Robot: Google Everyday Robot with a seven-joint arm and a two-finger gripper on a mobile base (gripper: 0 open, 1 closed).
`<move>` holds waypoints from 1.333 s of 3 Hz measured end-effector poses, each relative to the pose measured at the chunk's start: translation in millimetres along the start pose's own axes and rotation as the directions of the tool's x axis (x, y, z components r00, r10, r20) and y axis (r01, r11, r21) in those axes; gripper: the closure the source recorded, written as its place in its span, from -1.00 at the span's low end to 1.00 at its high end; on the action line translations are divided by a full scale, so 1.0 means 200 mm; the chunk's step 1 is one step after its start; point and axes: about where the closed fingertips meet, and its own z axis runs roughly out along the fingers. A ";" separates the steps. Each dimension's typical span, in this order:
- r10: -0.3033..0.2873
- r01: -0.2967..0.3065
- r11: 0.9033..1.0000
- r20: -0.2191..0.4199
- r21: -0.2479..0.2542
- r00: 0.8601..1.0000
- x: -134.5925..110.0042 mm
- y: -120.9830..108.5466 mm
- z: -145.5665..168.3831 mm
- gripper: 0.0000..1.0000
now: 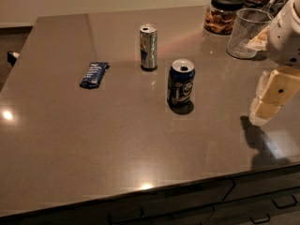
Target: Move pepsi can near rxbar blueberry
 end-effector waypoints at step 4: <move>0.152 -0.139 0.987 0.201 -0.078 0.968 -0.28 -0.24 0.19 -1.00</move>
Offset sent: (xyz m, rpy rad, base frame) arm 0.0342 0.0088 -0.0117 0.1453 0.1112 -0.0751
